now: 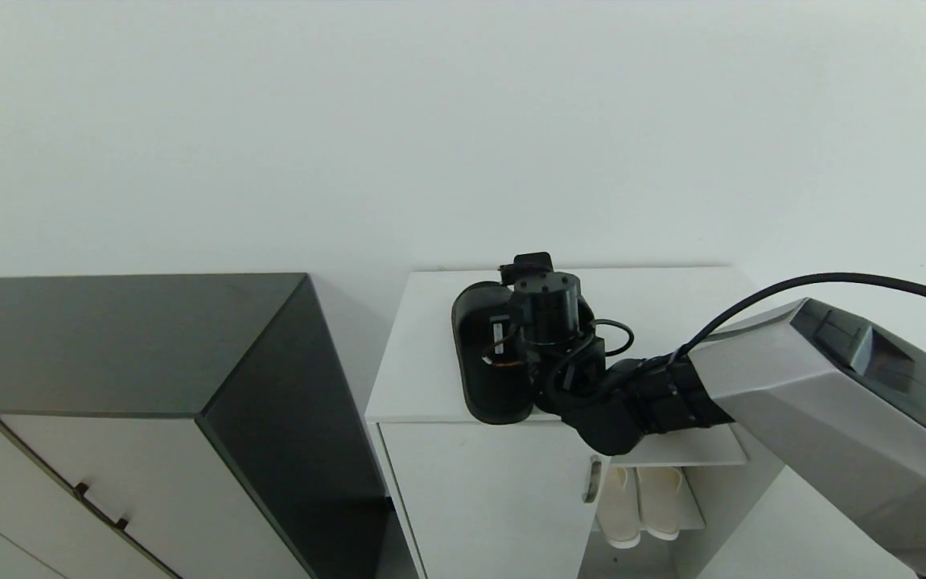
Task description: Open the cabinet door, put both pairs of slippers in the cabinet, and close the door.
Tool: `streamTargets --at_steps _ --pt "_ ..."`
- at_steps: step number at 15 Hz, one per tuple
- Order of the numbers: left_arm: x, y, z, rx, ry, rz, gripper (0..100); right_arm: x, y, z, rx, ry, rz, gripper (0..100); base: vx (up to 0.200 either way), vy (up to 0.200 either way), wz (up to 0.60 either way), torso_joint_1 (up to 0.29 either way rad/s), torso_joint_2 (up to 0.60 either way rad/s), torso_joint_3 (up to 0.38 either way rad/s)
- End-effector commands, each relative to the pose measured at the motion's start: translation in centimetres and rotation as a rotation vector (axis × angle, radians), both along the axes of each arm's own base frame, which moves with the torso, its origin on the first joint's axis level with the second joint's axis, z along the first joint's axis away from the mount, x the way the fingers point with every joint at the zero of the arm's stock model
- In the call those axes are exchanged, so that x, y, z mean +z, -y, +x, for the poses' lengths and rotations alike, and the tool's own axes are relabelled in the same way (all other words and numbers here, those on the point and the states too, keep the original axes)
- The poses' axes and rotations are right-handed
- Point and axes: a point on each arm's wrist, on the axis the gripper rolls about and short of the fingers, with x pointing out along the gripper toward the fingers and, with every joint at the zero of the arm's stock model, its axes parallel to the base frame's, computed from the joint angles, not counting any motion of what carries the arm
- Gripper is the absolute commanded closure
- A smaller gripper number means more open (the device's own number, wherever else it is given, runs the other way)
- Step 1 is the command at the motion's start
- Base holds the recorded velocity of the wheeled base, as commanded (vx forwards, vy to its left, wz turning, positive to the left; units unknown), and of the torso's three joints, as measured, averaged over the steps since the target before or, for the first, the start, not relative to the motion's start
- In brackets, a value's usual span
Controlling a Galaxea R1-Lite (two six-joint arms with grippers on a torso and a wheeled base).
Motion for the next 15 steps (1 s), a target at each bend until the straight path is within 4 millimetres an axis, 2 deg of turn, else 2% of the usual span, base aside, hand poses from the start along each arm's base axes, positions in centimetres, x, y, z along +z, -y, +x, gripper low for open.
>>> streamTargets --at_steps 1,3,7,9,14,15 --pt "0.0 0.0 0.0 0.000 -0.001 0.000 100 2.8 0.6 -2.2 0.023 0.024 0.024 100 0.000 0.000 0.00 0.000 0.00 0.000" --pt "0.0 0.0 0.0 0.000 -0.001 0.000 100 4.0 1.4 -4.8 0.052 0.014 0.016 100 0.000 0.000 0.00 0.000 0.00 0.000" --pt "0.0 0.0 0.0 0.000 -0.001 0.000 100 2.5 4.1 -10.2 0.153 -0.050 -0.027 100 0.000 0.000 0.00 0.000 0.00 0.000" --pt "0.0 0.0 0.0 0.000 -0.001 0.000 100 2.2 4.8 -10.9 0.202 -0.053 -0.023 100 0.000 0.000 0.00 0.000 0.00 0.000" --pt "0.0 0.0 0.0 0.000 -0.001 -0.001 100 1.9 4.8 -10.9 0.202 -0.058 -0.028 100 0.000 0.000 0.00 0.000 0.00 0.000" --pt "0.0 0.0 0.0 0.000 -0.001 -0.001 100 2.0 4.8 -10.9 0.202 -0.057 -0.027 100 -0.200 0.000 0.00 -0.002 0.01 0.002"
